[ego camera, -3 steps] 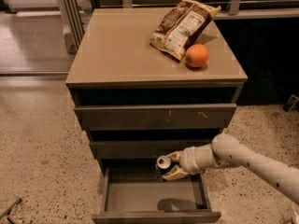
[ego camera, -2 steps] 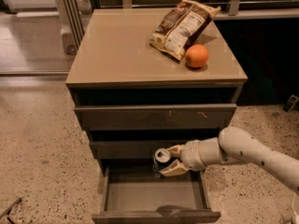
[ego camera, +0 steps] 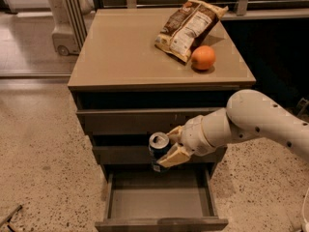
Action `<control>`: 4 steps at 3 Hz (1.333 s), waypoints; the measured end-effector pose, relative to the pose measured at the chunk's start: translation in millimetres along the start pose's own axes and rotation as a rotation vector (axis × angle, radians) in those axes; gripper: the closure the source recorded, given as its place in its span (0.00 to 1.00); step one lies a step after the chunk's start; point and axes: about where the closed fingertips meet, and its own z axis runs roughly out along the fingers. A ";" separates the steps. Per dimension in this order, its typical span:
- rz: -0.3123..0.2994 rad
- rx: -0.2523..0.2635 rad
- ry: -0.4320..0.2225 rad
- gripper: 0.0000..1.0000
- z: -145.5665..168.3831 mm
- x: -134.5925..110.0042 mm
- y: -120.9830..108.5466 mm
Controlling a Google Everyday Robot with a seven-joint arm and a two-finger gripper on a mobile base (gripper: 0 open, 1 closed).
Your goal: Pick pepsi can from bottom drawer and place on counter
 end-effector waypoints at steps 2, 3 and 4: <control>0.102 0.022 -0.098 1.00 -29.6 -12.7 -8.9; 0.200 0.047 -0.214 1.00 -106.2 -61.6 -29.0; 0.161 0.058 -0.242 1.00 -179.1 -124.5 -36.2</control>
Offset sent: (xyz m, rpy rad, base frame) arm 0.0228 -0.0553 0.1015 0.3595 0.1330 -0.2763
